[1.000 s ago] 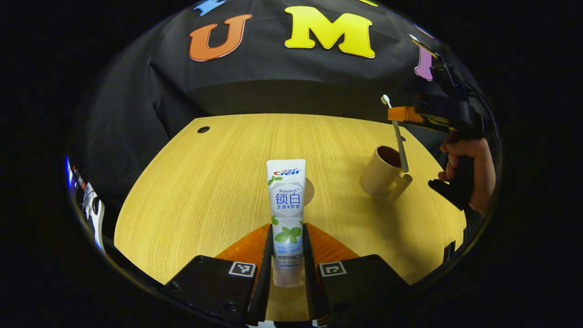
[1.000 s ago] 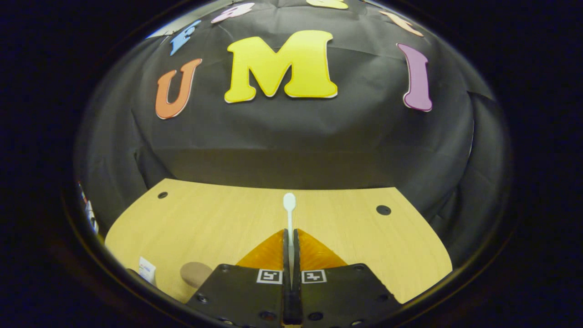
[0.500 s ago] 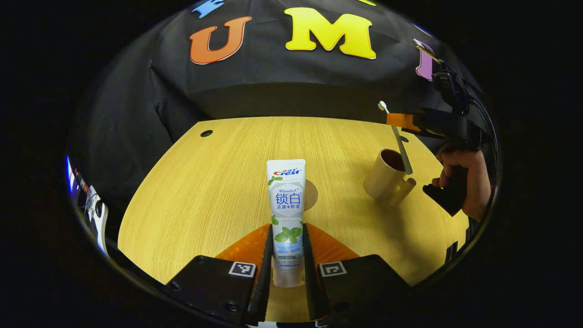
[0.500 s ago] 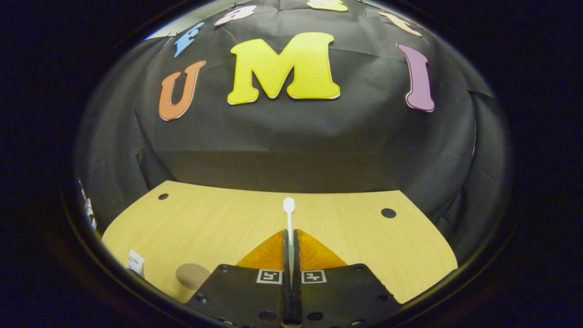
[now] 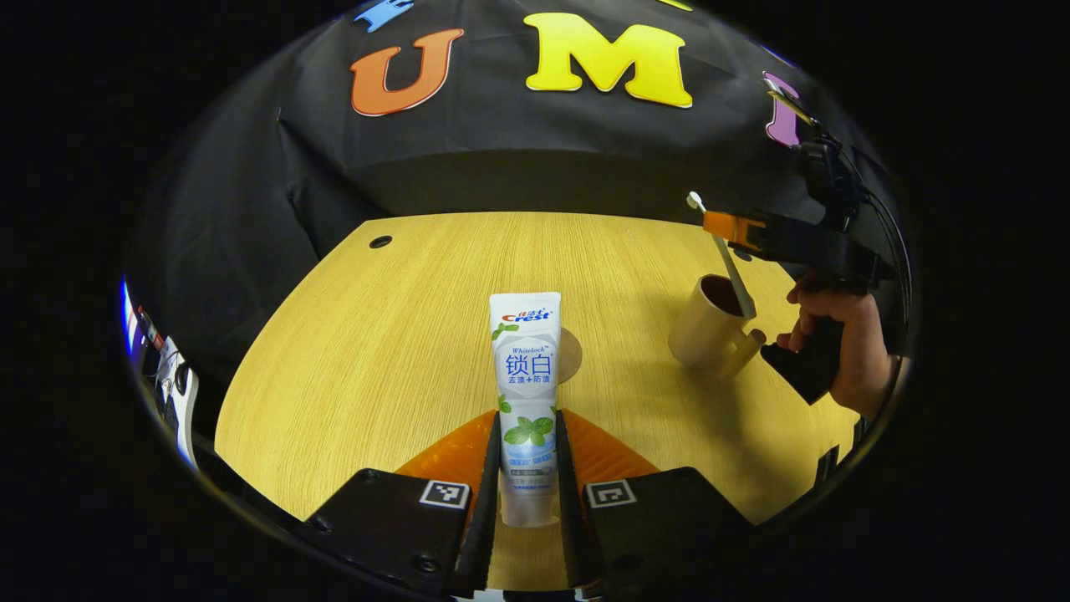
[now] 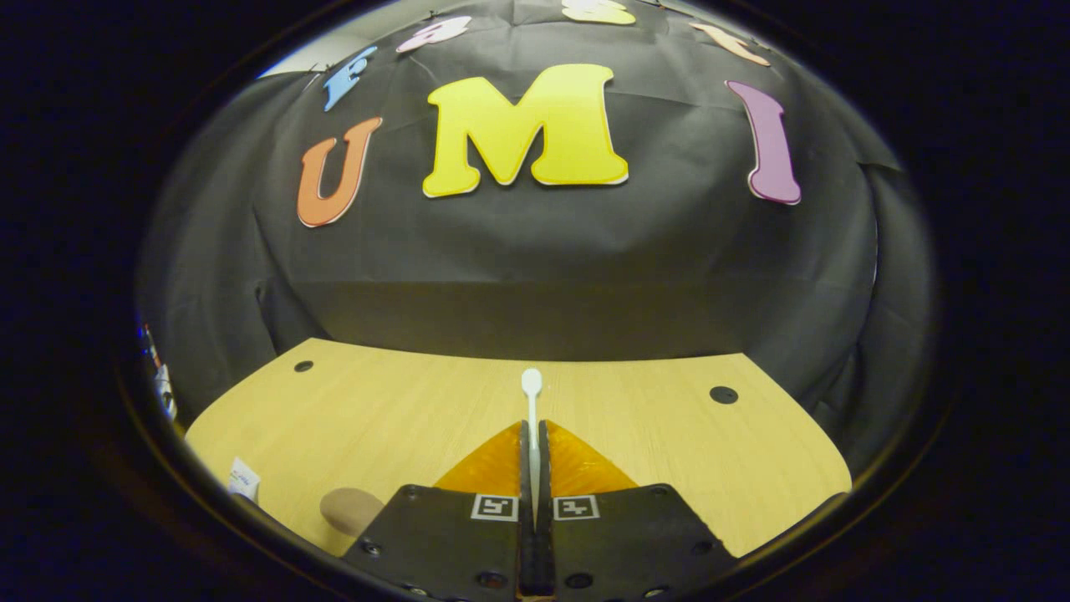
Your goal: Put the toothbrush and toothpaste on the desktop into the cup, then pick up the cup and place it on the coaster on the desktop.
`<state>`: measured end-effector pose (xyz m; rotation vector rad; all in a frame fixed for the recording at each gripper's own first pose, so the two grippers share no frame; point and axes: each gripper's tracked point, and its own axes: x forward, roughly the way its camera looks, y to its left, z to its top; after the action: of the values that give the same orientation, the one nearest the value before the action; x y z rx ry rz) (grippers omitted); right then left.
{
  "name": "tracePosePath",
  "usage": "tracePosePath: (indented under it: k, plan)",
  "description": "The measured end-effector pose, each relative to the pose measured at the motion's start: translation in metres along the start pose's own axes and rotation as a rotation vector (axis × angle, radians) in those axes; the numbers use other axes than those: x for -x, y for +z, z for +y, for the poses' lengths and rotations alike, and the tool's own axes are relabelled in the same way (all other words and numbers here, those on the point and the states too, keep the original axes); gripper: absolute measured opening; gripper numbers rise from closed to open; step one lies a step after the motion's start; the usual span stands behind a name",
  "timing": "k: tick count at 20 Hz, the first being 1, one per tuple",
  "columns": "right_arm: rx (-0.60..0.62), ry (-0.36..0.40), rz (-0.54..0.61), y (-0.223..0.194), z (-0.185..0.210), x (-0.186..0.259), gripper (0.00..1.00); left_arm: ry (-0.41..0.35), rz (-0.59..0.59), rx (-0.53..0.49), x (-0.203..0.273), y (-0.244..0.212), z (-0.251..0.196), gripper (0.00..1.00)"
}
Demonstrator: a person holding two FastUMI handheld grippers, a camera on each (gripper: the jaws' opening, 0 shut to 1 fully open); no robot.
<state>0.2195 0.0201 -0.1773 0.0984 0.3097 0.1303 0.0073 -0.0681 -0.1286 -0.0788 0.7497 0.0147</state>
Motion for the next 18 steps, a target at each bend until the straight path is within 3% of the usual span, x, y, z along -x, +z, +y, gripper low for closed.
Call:
tracePosePath:
  k: [11, 16, 18]
  plan:
    - [0.011, -0.023, 0.071, -0.032, -0.015, 0.023, 0.03, -0.032, -0.031, -0.038, -0.006, 0.012, -0.019, 0.36]
    - [0.007, -0.002, 0.093, -0.029, -0.018, 0.039, 0.08, -0.059, -0.050, -0.027, -0.009, 0.019, -0.030, 0.36]
    - [0.010, 0.035, 0.156, -0.033, -0.011, 0.039, 0.19, -0.061, -0.058, -0.017, -0.007, 0.021, -0.032, 0.36]
